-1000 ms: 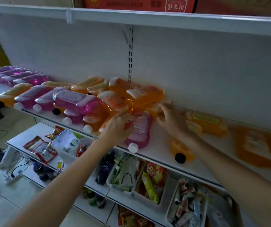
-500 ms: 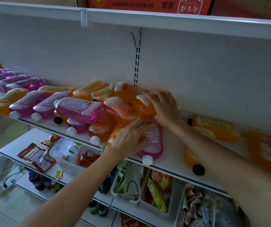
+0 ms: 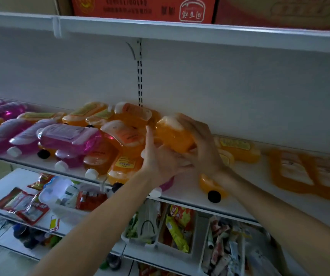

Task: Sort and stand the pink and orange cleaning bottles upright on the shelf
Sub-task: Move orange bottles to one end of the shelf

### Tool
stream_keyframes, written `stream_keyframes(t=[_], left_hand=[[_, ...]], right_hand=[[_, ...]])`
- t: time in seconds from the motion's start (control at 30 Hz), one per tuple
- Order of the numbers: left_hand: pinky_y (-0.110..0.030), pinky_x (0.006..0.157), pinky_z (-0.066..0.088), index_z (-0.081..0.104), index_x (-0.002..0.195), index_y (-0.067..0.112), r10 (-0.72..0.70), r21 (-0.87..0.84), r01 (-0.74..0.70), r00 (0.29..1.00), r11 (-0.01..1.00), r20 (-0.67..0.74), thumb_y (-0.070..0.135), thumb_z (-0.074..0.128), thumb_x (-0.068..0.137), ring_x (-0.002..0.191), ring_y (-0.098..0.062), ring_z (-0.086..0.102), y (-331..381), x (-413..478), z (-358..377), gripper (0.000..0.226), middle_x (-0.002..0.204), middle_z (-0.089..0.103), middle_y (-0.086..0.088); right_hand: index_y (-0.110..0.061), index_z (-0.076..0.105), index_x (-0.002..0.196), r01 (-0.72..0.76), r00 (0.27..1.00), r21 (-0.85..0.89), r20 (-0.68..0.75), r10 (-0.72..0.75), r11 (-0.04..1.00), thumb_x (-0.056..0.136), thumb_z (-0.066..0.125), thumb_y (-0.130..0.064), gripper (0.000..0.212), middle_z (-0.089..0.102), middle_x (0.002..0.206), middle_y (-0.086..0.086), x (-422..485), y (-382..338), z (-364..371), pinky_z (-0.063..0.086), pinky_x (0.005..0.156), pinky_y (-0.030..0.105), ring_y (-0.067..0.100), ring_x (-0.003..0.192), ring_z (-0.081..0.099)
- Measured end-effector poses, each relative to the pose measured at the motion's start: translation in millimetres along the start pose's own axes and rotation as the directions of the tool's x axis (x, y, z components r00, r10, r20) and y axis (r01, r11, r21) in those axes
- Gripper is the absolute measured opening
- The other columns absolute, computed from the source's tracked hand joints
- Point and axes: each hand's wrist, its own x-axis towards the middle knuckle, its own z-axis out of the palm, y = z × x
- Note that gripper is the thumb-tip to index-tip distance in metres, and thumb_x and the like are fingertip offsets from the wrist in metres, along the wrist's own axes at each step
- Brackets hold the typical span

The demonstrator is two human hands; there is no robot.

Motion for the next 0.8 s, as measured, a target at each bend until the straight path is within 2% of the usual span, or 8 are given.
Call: stream_keyframes(t=[0.1, 0.2, 0.27, 0.33, 0.43, 0.57, 0.67, 0.8], left_hand=[[-0.056, 0.102, 0.034, 0.033, 0.141, 0.013, 0.025, -0.087, -0.027, 0.999, 0.996, -0.026, 0.076, 0.041, 0.067, 0.12, -0.039, 0.048, -14.1, 7.5, 6.2, 0.098, 0.135, 0.047, -0.023], [-0.051, 0.101, 0.038, 0.05, 0.126, 0.009, 0.113, -0.035, -0.117, 0.988, 0.993, -0.108, 0.056, 0.046, 0.081, 0.11, -0.034, 0.056, -32.6, 12.1, 17.7, 0.065, 0.116, 0.062, -0.02], [-0.047, 0.094, 0.046, 0.048, 0.127, 0.01, 0.144, 0.022, -0.143, 0.975, 0.99, -0.166, 0.055, 0.061, 0.07, 0.103, -0.03, 0.059, -45.6, 13.5, 22.5, 0.074, 0.113, 0.061, -0.019], [-0.038, 0.077, 0.054, 0.041, 0.136, 0.022, 0.285, 0.261, -0.232, 0.94, 0.937, -0.188, 0.057, 0.076, 0.051, 0.105, -0.025, 0.06, -58.3, 16.1, 25.4, 0.098, 0.123, 0.058, -0.011], [-0.019, 0.078, 0.051, 0.034, 0.13, 0.043, 0.482, 0.683, -0.378, 0.875, 0.625, 0.043, 0.048, 0.082, 0.045, 0.106, -0.003, 0.058, -81.1, 18.8, 39.5, 0.098, 0.125, 0.053, 0.008], [-0.01, 0.085, 0.037, 0.018, 0.14, 0.034, 0.519, 0.935, -0.353, 0.806, 0.034, 0.285, 0.043, 0.085, 0.048, 0.113, -0.003, 0.036, -110.1, 24.0, 58.9, 0.114, 0.13, 0.03, 0.005], [-0.016, 0.091, 0.038, 0.018, 0.144, 0.021, 0.466, 0.917, -0.385, 0.796, -0.104, 0.387, 0.041, 0.083, 0.05, 0.118, -0.006, 0.033, -123.2, 27.4, 59.3, 0.116, 0.133, 0.029, -0.001], [-0.007, 0.086, 0.024, 0.015, 0.146, 0.019, 0.403, 0.932, -0.333, 0.84, -0.145, 0.363, 0.03, 0.087, 0.057, 0.111, 0.005, 0.022, -139.9, 28.0, 75.9, 0.115, 0.14, 0.03, -0.006]], right_hand=[[-0.024, 0.027, 0.143, -0.004, 0.994, -0.008, 0.106, 0.005, 1.0, 0.075, 0.063, -0.053, 0.082, 0.028, 0.149, 0.005, -20.4, 9.6, -17.0, 0.021, 0.105, 0.019, 0.02, 0.131, 0.027], [-0.022, 0.025, 0.144, 0.032, 0.964, -0.061, 0.266, -0.015, 0.998, 0.082, 0.06, -0.043, 0.074, 0.03, 0.148, 0.006, -50.5, 24.6, -38.0, 0.031, 0.102, 0.022, 0.019, 0.128, 0.033], [-0.027, 0.037, 0.135, -0.107, 0.957, -0.011, 0.271, 0.106, 0.994, 0.092, 0.049, -0.036, 0.045, 0.039, 0.14, -0.001, -69.5, 38.4, -54.0, 0.036, 0.1, 0.027, 0.018, 0.127, 0.039], [-0.029, 0.041, 0.133, -0.41, 0.907, 0.182, 0.181, 0.379, 0.894, 0.094, 0.041, -0.046, 0.043, 0.045, 0.133, -0.008, -77.5, 42.6, -73.7, 0.041, 0.102, 0.034, 0.016, 0.125, 0.046], [-0.034, 0.029, 0.141, -0.589, 0.772, 0.545, 0.16, 0.615, 0.597, 0.09, 0.052, -0.044, 0.057, 0.056, 0.113, -0.016, -70.3, 43.6, -94.9, 0.058, 0.075, 0.038, 0.008, 0.1, 0.062], [-0.038, 0.029, 0.136, -0.54, 0.813, 0.526, 0.122, 0.57, 0.657, 0.071, 0.078, -0.028, 0.082, 0.051, 0.116, -0.019, -70.3, 44.7, -108.3, 0.054, 0.083, 0.027, 0.006, 0.106, 0.058], [-0.032, 0.027, 0.139, -0.519, 0.807, 0.569, 0.08, 0.586, 0.638, 0.069, 0.079, -0.011, 0.09, 0.047, 0.118, -0.02, -89.1, 53.2, -122.1, 0.053, 0.081, 0.021, 0.001, 0.105, 0.056], [-0.031, 0.029, 0.137, -0.561, 0.791, 0.51, 0.099, 0.603, 0.652, 0.06, 0.08, -0.032, 0.092, 0.047, 0.116, -0.023, -111.3, 56.1, -146.3, 0.053, 0.082, 0.025, -0.002, 0.103, 0.055]])
